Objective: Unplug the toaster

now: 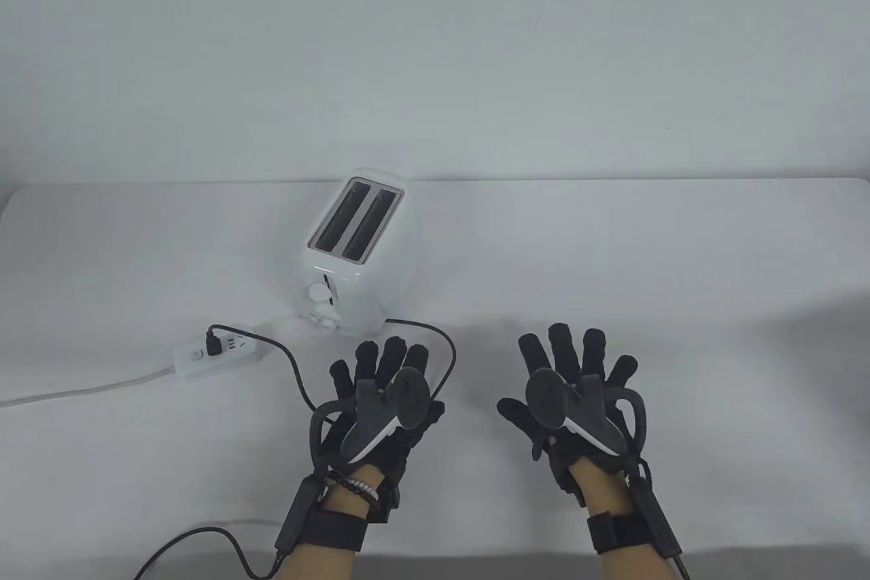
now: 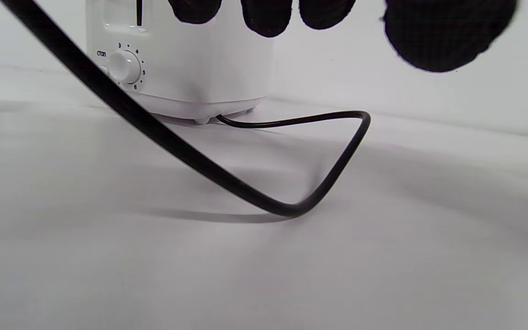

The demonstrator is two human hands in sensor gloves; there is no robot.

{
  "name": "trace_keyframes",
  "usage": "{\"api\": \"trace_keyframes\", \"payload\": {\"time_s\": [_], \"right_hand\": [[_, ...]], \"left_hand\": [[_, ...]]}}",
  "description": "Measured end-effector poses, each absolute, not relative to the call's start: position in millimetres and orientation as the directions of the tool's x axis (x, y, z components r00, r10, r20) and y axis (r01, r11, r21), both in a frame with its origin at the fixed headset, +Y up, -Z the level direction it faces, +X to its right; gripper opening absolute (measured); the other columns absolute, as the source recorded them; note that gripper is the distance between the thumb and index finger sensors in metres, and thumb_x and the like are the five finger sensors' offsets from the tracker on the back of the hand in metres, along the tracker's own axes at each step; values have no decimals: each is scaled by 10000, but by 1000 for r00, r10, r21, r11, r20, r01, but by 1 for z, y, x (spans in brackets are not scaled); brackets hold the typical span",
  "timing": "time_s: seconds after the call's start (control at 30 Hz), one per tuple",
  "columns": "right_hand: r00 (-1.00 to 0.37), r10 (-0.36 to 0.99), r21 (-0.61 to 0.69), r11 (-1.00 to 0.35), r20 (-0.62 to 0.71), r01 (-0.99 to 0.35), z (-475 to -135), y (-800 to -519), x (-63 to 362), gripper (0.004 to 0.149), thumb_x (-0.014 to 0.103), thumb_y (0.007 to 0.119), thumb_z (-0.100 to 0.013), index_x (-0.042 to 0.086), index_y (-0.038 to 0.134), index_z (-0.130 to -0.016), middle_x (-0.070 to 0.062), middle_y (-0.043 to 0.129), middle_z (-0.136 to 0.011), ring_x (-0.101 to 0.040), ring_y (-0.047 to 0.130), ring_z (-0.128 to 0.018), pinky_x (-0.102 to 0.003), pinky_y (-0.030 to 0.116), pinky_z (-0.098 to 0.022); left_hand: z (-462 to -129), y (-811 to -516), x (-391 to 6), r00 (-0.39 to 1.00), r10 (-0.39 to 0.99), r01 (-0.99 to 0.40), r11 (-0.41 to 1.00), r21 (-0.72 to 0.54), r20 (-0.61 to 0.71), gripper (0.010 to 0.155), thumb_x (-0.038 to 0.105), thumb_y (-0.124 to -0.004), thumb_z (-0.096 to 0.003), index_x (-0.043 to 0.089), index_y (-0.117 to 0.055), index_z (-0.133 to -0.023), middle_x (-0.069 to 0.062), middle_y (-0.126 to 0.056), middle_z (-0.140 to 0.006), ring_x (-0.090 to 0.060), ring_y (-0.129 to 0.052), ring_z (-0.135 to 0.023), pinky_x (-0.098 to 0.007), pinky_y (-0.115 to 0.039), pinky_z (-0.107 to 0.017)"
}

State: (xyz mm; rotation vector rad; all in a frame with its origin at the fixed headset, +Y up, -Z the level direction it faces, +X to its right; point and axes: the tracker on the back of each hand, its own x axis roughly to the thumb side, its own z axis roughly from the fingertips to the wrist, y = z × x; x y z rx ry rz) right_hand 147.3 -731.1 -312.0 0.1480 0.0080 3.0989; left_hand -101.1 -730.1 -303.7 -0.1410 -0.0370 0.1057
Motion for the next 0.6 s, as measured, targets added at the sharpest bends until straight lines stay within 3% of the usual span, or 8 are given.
{"api": "trace_keyframes", "payload": {"time_s": [0.6], "right_hand": [[-993,60,-3,-998,99,-61,-310,-727,148,964,751,657,-310,316,282,-1085,-143,188,-1167,-604,219,-994,-863,247,-546]], "left_hand": [[-301,-726,-100,991,127,-121,987,-110,50,860,687,-671,-438,496,-273,-1176,115,-291,-1341,-368,-285,-1265,-662,-261,-879]]}}
